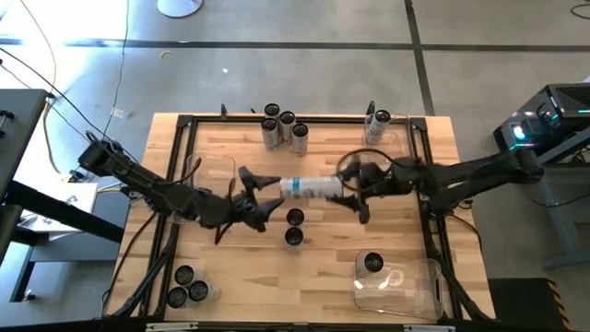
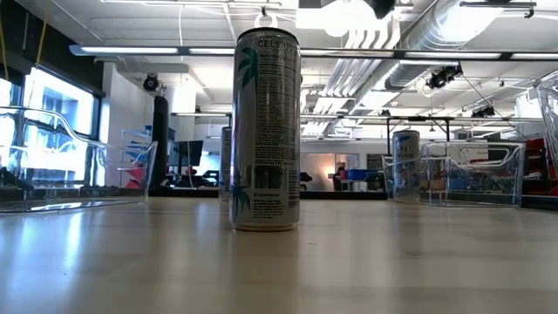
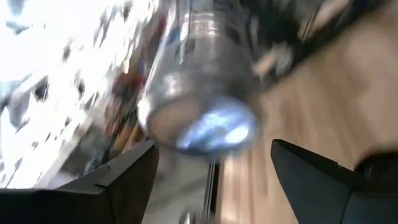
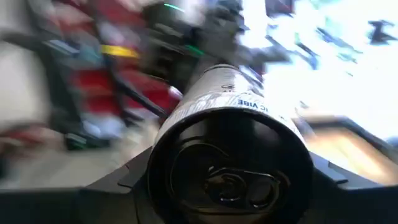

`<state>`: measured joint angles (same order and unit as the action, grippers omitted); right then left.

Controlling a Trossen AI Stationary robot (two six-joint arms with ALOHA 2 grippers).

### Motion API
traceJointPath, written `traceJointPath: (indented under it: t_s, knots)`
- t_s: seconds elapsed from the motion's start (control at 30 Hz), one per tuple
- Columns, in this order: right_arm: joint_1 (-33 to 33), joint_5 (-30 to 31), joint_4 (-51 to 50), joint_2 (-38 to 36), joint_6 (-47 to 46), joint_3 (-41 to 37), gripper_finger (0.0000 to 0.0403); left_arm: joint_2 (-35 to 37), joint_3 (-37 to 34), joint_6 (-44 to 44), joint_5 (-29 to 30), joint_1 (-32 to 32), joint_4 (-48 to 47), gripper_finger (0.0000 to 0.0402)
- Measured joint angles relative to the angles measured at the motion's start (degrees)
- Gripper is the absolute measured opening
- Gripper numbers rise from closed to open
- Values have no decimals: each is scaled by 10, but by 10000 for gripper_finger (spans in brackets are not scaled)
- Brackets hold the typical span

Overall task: Sort soda cans
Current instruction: Put the white-blue soda can into the top transparent bin

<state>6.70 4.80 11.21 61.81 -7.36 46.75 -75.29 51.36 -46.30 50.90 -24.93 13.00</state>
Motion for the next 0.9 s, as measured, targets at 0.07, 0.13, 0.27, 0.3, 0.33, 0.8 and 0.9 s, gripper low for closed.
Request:
traceJointPath:
  t_s: [0.07, 0.13, 0.27, 0.3, 0.33, 0.8, 0.9]
  knots:
    - [-3, 101, -152, -14, 3, 70, 239, 0, 0, 35, 23, -3, -42, 303]
    - [-5, 194, -311, -14, 3, 157, 239, -1, 0, 77, 38, -4, -80, 303]
    - [-25, 285, -629, 22, -30, 329, 239, -1, 0, 135, 51, -2, -118, 304]
    - [-39, 286, -704, 34, -51, 366, 239, -1, 0, 144, 50, -2, -120, 304]
    - [-56, 286, -770, 47, -69, 398, 239, -1, 0, 150, 49, -3, -122, 304]
    - [-404, 117, -991, 134, 36, 371, 239, -1, 0, 170, 50, -10, -134, 305]
    - [-465, 94, -970, 136, 68, 321, 239, -1, 0, 172, 50, -13, -134, 305]
